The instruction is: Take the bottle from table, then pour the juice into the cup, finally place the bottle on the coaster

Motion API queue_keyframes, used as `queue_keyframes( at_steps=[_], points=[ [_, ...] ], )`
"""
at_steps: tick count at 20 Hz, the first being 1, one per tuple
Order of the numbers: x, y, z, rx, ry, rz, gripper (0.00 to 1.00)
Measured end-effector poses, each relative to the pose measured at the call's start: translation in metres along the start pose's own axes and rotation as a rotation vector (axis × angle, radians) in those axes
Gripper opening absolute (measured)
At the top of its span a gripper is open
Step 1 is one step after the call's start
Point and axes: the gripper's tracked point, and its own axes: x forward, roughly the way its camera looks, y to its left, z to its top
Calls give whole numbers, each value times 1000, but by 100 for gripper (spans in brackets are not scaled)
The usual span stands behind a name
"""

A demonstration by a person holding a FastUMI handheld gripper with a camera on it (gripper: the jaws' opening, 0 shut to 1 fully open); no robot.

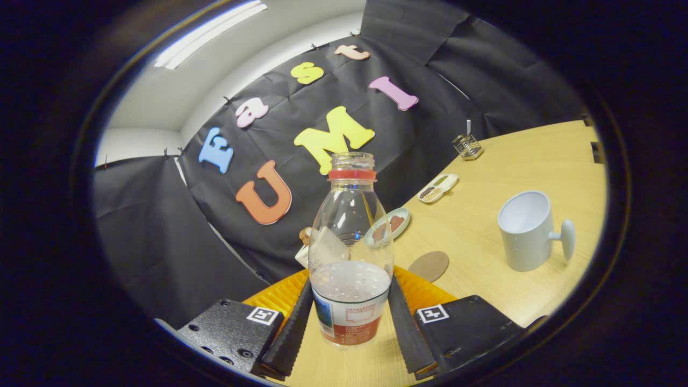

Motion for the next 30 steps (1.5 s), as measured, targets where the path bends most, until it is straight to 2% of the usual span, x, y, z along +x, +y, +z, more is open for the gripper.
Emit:
queue_keyframes(
  at_steps=[2, 4, 15, 22, 26, 30],
  points=[
    [0, -5, 9, 80, -22, 13, 78],
    [-3, -19, 14, 123, -45, -8, 78],
    [-1, -45, 34, 194, -50, -27, 78],
    [-1, -30, 50, 424, -60, 36, 78],
    [-3, -43, 46, 574, -55, 46, 77],
    [-9, -37, 52, 641, -64, 73, 77]
  ],
)
